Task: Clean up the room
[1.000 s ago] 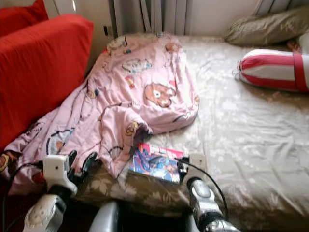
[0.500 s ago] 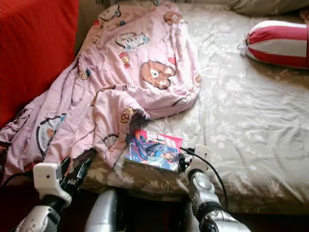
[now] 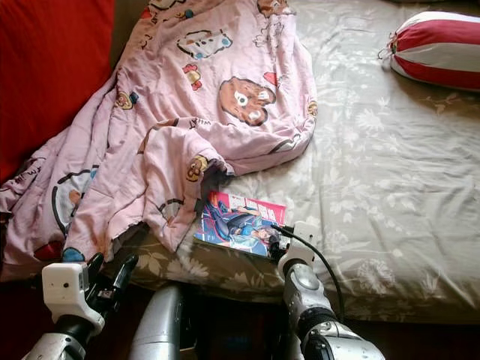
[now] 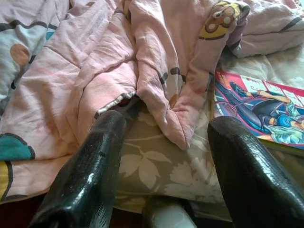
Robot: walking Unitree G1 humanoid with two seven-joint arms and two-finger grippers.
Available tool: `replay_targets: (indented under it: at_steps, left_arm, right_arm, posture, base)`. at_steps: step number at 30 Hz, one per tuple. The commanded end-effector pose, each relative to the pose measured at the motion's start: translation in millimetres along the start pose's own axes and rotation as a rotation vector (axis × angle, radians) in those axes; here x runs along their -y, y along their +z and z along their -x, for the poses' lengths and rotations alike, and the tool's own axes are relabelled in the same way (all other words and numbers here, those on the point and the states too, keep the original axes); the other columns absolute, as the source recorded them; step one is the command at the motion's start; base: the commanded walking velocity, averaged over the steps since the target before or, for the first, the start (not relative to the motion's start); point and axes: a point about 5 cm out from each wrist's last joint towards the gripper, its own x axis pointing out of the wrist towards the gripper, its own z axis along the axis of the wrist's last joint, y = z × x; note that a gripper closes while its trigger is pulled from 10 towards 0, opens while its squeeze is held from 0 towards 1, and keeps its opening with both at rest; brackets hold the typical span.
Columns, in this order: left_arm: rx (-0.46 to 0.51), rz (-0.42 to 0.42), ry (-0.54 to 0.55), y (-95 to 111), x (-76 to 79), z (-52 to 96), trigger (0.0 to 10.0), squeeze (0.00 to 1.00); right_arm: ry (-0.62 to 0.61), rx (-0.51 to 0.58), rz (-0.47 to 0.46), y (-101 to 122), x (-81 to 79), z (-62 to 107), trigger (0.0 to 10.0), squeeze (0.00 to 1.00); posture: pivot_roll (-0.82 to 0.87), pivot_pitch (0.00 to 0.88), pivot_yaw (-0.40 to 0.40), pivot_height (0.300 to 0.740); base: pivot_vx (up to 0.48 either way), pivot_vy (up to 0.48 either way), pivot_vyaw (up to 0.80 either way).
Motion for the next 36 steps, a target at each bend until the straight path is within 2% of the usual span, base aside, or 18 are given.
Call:
replay_targets:
  at_steps: [1,4,5,6,7,13,17,27,36]
  left_arm:
    - [-0.028,0.018,-0.004,-4,3.8,5.1,10.0,0.00]
    - [-0.033,0.021,-0.002,-5,4.3,5.9,10.0,0.00]
    - [-0.034,0.021,0.000,-5,4.1,6.3,10.0,0.00]
    - [-0.035,0.021,0.002,-5,4.0,6.8,10.0,0.00]
    - [-0.036,0.021,0.004,-5,3.9,7.2,10.0,0.00]
    - [-0.039,0.019,0.006,-4,4.5,10.2,10.0,0.00]
    - [-0.054,-0.007,-0.013,-6,6.4,12.5,10.0,0.00]
    - [-0.064,-0.012,-0.011,-8,7.7,14.3,10.0,0.00]
    - [-0.067,-0.018,-0.004,-15,5.0,5.6,10.0,0.00]
  right_arm:
    - [-0.023,-0.038,-0.011,-7,2.8,1.0,10.0,0.00]
    - [-0.026,-0.036,-0.006,-6,3.4,0.7,10.0,0.00]
    - [-0.034,-0.049,0.015,-7,4.4,0.8,8.3,0.00]
    - [-0.040,-0.061,0.026,-8,5.5,1.0,2.9,0.00]
    - [-0.044,-0.076,0.033,-11,6.6,1.4,0.0,0.00]
    - [-0.025,-0.106,0.047,-17,6.6,2.9,0.0,0.00]
    - [0.027,-0.122,0.099,-23,0.3,4.3,0.0,0.00]
    - [0.026,-0.129,0.105,-22,0.6,4.0,0.0,0.00]
    - [-0.008,-0.106,0.112,-18,5.1,3.3,0.0,0.00]
  posture:
    - [0.33,0.275,-0.008,0.616]
    - [0.33,0.275,-0.008,0.616]
    - [0.33,0.275,-0.010,0.616]
    - [0.33,0.275,-0.012,0.616]
    - [0.33,0.275,-0.012,0.616]
    - [0.34,0.281,-0.011,0.616]
    - [0.34,0.282,-0.010,0.616]
    - [0.34,0.276,-0.014,0.616]
    - [0.32,0.231,-0.026,0.616]
  base:
    - [0.000,0.000,0.00]
    - [0.000,0.000,0.00]
    - [0.000,0.000,0.00]
    - [0.000,0.000,0.00]
    - [0.000,0.000,0.00]
    - [0.000,0.000,0.00]
    - [0.000,0.000,0.00]
    - [0.000,0.000,0.00]
    - [0.000,0.000,0.00]
